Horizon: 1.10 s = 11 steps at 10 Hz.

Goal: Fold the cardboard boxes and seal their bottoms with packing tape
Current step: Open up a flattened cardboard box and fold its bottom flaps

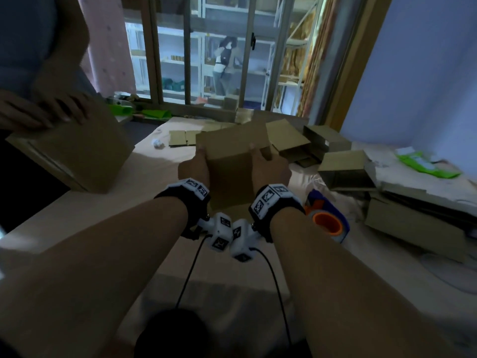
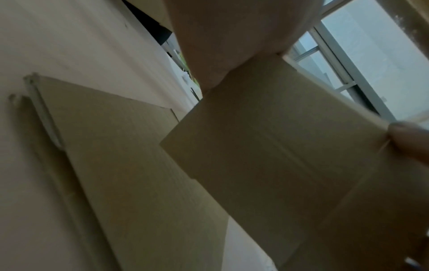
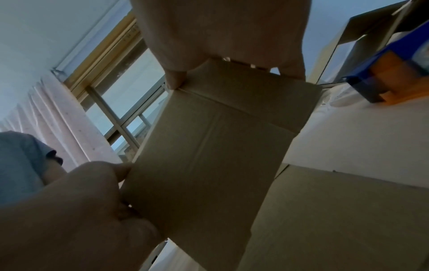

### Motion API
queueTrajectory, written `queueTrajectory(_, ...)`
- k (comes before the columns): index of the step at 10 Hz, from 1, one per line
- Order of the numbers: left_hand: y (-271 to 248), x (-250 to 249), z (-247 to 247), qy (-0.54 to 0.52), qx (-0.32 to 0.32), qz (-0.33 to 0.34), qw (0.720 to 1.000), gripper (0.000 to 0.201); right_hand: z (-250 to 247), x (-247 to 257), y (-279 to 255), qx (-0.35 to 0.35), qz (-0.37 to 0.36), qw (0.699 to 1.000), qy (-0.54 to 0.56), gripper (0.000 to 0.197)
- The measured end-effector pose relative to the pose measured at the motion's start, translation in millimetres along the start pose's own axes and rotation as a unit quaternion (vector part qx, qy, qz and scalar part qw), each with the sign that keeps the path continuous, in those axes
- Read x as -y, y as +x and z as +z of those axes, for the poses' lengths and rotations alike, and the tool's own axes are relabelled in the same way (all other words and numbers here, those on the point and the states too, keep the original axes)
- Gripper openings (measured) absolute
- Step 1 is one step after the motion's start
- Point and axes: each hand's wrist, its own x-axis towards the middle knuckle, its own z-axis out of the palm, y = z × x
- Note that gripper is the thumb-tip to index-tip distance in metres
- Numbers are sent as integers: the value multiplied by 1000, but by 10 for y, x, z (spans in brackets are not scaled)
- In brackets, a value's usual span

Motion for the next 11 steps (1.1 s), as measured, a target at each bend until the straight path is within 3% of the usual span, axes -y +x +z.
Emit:
queueTrajectory(2,36,3,43,85,32,-6,996,46,29,-45,4,-78,-62,994,-55,50)
queueTrajectory(3,-9,-111,104,131,55,117,983,48,15,-50,-3,-104,-83,986,-105,41)
queueTrajectory(4,-60,-208,148,194,142,230,943,69,-39,32,-34,-96,-89,984,-119,37)
queueTrajectory(5,-61,-138,200,314,203,245,895,104,-132,163,-30,-87,-129,974,-167,33)
queueTrajectory(6,-38,-77,255,293,180,244,907,108,-99,202,-4,-74,-186,950,-241,40)
queueTrajectory(7,-69,-100,264,146,167,277,935,99,11,202,-18,-68,-242,920,-301,52)
queueTrajectory(8,-92,-95,251,111,171,282,938,92,37,190,-44,-64,-266,914,-300,53)
queueTrajectory(9,-107,-29,168,68,177,255,948,83,14,136,-69,-57,-306,911,-270,34)
queueTrajectory(10,-105,46,112,58,183,241,951,70,-30,77,-82,-97,-293,934,-180,26)
queueTrajectory(11,-90,244,81,90,187,252,945,49,-91,-91,2,-144,-176,967,-116,45)
